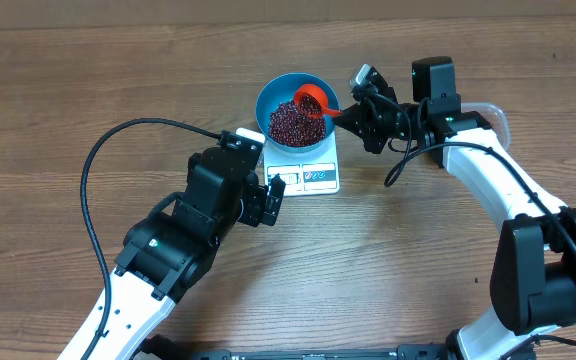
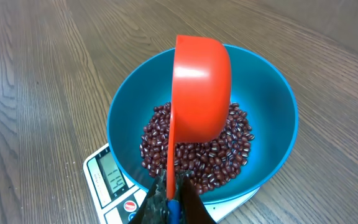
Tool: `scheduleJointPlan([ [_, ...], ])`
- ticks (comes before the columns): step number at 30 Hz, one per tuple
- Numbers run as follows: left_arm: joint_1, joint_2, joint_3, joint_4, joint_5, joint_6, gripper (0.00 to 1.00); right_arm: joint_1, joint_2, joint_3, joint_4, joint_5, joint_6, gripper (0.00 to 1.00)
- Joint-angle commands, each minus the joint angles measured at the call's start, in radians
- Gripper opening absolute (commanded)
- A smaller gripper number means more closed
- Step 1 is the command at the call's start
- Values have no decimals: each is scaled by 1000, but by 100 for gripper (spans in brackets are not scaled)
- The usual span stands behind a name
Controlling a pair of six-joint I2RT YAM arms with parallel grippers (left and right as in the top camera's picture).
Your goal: Scoop item into bowl and weigh 150g on scale
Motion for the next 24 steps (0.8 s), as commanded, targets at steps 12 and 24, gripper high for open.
scheduleJointPlan([
  [12,-6,6,-2,3,-13,-2,99,2,3,-4,8,21,-164,4],
  [24,-6,6,-2,3,-13,-3,99,2,3,-4,9,104,-262,4],
])
